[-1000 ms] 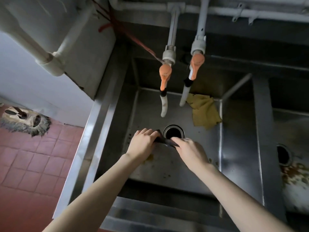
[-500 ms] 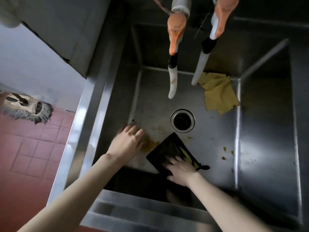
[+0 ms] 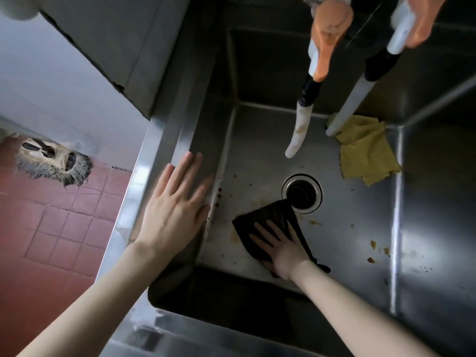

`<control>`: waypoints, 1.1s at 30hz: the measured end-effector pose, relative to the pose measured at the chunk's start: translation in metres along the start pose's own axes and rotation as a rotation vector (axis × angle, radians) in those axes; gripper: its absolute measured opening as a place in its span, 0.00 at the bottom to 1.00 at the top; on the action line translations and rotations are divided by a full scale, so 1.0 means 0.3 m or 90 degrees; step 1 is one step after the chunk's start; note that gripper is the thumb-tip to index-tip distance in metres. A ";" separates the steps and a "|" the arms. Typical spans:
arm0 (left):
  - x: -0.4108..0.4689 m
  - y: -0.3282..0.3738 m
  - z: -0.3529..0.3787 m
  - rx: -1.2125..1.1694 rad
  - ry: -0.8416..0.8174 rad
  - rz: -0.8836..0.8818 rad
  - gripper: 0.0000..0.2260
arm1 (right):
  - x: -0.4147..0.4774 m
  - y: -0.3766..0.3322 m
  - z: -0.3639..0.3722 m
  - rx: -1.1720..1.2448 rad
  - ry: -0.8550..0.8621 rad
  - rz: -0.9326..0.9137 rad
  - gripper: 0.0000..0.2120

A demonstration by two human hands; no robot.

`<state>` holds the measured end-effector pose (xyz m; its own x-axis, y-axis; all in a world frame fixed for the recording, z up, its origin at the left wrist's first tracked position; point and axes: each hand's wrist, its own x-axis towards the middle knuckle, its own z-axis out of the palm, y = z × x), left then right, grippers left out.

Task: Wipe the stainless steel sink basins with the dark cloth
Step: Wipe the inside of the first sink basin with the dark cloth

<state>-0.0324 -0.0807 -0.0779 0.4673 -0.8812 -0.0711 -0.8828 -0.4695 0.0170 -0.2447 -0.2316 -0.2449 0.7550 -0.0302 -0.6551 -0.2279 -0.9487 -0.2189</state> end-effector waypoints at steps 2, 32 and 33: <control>0.001 -0.002 0.006 0.009 0.003 0.006 0.22 | 0.081 -0.006 -0.028 -0.010 0.062 0.030 0.34; 0.087 -0.067 -0.042 0.028 0.009 -0.001 0.24 | 0.465 0.004 -0.323 0.189 0.162 0.154 0.36; 0.086 -0.066 -0.042 0.025 0.010 -0.007 0.24 | 0.482 -0.007 -0.333 0.191 0.168 0.159 0.36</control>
<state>-0.0022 -0.0949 -0.0675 0.4772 -0.8771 -0.0556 -0.8788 -0.4767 -0.0227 -0.0737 -0.2655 -0.2668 0.7761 -0.3613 -0.5169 -0.5607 -0.7705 -0.3032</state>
